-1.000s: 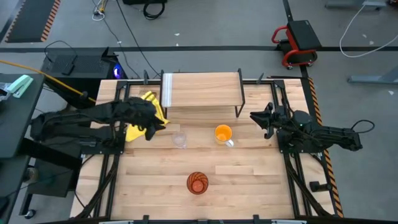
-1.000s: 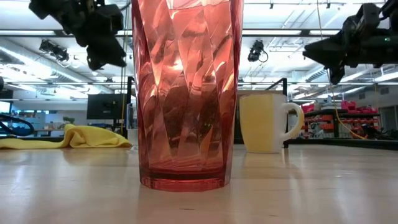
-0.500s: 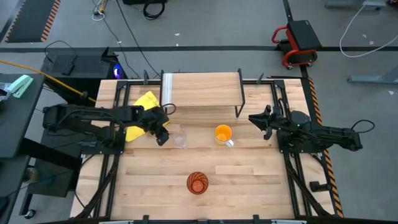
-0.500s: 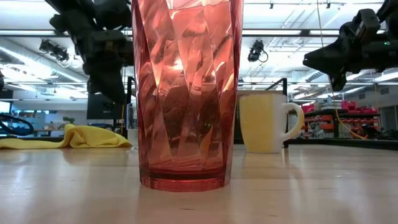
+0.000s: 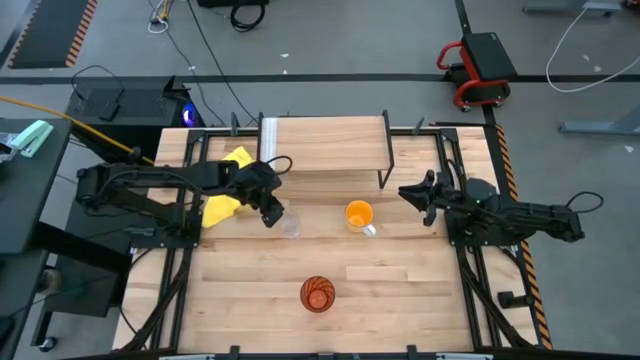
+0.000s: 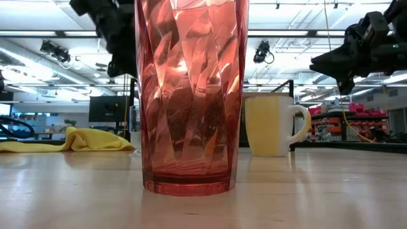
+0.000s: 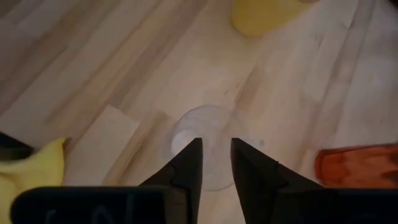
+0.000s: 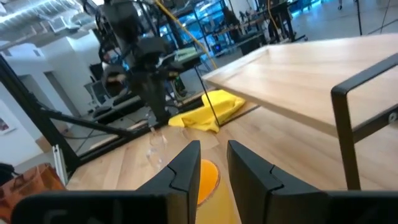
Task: Stack small to large cups/mugs on shelf
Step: Put the transparent mug on the shelf
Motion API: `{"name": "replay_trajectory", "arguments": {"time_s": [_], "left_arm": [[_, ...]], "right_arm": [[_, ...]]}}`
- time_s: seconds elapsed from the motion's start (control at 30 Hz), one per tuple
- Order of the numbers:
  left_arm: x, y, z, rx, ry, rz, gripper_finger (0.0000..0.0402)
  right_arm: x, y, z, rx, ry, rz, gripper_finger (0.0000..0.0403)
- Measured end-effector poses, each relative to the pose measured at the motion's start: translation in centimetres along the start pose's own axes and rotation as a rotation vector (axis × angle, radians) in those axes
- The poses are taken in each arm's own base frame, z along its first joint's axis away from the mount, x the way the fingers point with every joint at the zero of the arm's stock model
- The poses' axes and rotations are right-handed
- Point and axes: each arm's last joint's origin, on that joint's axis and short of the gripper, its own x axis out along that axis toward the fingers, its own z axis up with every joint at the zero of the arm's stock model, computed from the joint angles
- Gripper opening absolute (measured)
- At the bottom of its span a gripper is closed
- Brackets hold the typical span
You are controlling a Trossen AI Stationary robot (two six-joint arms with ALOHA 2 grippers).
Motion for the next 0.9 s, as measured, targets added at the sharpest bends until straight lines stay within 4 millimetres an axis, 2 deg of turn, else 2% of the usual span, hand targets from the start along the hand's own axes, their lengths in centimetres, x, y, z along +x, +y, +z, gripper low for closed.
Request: {"name": "replay_trajectory", "arguments": {"time_s": [0.13, 0.33, 0.53, 0.63, 0.9], "left_arm": [[0.4, -1.2, 0.6, 0.02, 0.059, 0.026, 0.0113], [3.0, -2.0, 1.1, 0.047, 0.236, 0.182, 0.0111], [5.1, -2.2, 1.7, 0.07, 0.316, 0.237, 0.0123], [5.6, -1.8, 1.8, 0.065, 0.333, 0.262, 0.0134], [5.5, -0.8, 2.4, 0.036, 0.319, 0.285, 0.0153]], "right_arm": [[0.2, -0.1, -0.2, -0.007, 0.03, -0.004, 0.0087], [0.4, -0.1, -0.5, -0.01, 0.059, -0.016, 0.0087], [0.4, -0.1, -0.5, -0.009, 0.064, -0.005, 0.0087], [0.4, -0.1, -0.5, -0.009, 0.073, -0.006, 0.0087], [0.5, -0.1, -0.6, -0.01, 0.077, -0.007, 0.0087]]}}
